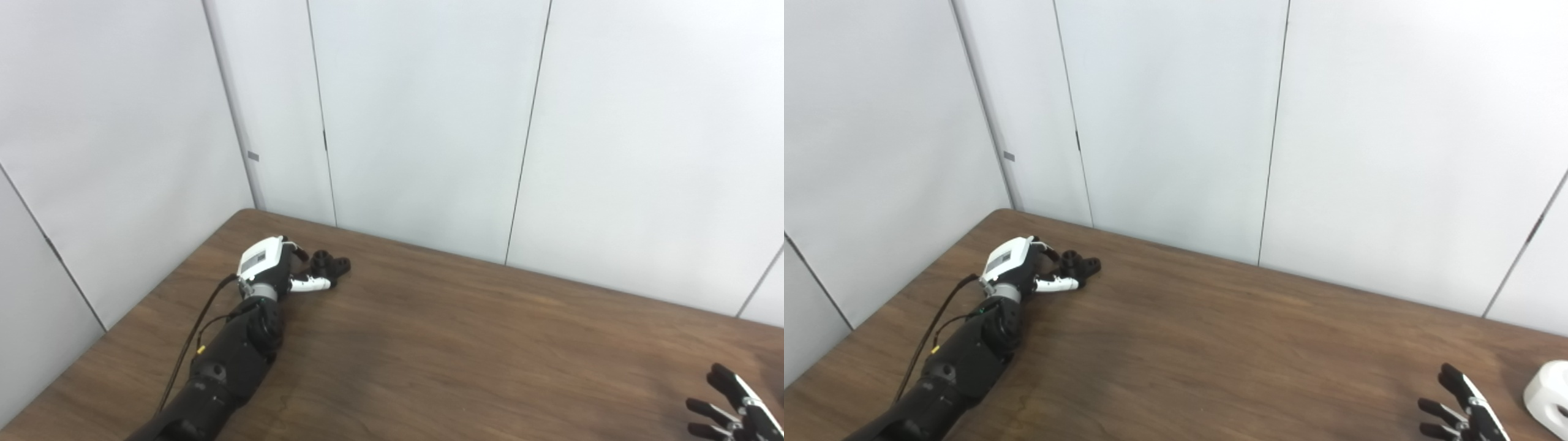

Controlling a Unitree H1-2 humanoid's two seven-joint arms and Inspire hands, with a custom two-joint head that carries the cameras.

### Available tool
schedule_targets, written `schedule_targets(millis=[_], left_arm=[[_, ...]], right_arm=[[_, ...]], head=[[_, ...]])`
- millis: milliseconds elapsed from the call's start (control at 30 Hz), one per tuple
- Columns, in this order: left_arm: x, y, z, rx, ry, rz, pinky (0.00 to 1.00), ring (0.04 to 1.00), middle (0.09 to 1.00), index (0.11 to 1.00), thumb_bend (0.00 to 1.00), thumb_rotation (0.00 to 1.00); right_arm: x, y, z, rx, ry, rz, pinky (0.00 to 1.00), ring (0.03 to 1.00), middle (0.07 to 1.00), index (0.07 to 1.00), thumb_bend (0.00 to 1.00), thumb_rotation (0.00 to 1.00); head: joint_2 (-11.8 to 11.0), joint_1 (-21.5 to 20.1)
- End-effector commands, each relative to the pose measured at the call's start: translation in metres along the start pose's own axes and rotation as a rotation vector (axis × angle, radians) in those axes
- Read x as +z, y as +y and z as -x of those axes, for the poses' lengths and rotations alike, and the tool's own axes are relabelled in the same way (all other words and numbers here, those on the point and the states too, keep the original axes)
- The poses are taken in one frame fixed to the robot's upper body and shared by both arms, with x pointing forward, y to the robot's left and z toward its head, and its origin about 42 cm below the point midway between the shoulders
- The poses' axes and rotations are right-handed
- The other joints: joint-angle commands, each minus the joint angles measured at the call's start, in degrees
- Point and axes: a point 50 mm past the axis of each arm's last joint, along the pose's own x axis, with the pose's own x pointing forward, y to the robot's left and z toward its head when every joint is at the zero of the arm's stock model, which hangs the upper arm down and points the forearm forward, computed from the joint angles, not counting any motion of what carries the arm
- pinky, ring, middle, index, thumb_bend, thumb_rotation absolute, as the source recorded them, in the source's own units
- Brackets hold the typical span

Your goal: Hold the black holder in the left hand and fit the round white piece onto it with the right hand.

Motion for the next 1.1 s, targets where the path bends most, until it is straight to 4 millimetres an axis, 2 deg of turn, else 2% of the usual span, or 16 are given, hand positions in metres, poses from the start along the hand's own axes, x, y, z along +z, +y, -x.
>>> schedule_targets(millis=[0, 33, 67, 133, 667, 833, 1067], left_arm=[[0.002, -0.004, -0.002, -0.064, -0.021, 0.022, 0.99, 1.000, 0.945, 0.630, 0.80, 0.23], [0.002, -0.006, -0.001, -0.070, -0.027, 0.030, 1.00, 1.000, 0.939, 0.548, 0.63, 0.13], [0.002, -0.008, -0.001, -0.073, -0.040, 0.032, 1.00, 1.000, 0.931, 0.519, 0.58, 0.10], [0.003, -0.012, 0.002, -0.076, -0.063, 0.019, 1.00, 1.000, 0.903, 0.492, 0.53, 0.06], [-0.002, -0.035, 0.009, -0.009, -0.158, -0.131, 1.00, 0.977, 0.874, 0.485, 0.52, 0.05], [-0.001, -0.041, 0.012, 0.005, -0.208, -0.147, 1.00, 0.957, 0.874, 0.485, 0.52, 0.06], [0.017, -0.050, 0.027, -0.028, -0.353, -0.113, 1.00, 0.969, 0.887, 0.485, 0.52, 0.06]], right_arm=[[0.015, -0.004, -0.003, -0.026, -0.062, 0.007, 0.71, 0.803, 0.933, 0.925, 0.59, 0.00], [0.015, -0.004, -0.002, -0.026, -0.061, 0.006, 0.71, 0.803, 0.933, 0.926, 0.59, 0.00], [0.016, -0.004, -0.002, -0.026, -0.062, 0.005, 0.71, 0.804, 0.935, 0.927, 0.58, 0.00], [0.016, -0.004, -0.001, -0.026, -0.062, 0.006, 0.71, 0.800, 0.931, 0.923, 0.58, 0.00], [0.018, -0.004, -0.003, -0.031, -0.063, 0.006, 0.70, 0.798, 0.927, 0.920, 0.57, 0.00], [0.019, -0.001, -0.006, -0.032, -0.076, 0.006, 0.68, 0.783, 0.922, 0.923, 0.57, 0.00], [0.020, -0.001, -0.010, -0.033, -0.080, 0.005, 0.70, 0.800, 0.937, 0.941, 0.57, 0.00]], head=[[0.2, 0.1], [0.3, 0.0], [0.3, 0.0], [0.5, 0.1], [1.0, 0.0], [1.1, -1.9], [1.3, -5.8]])
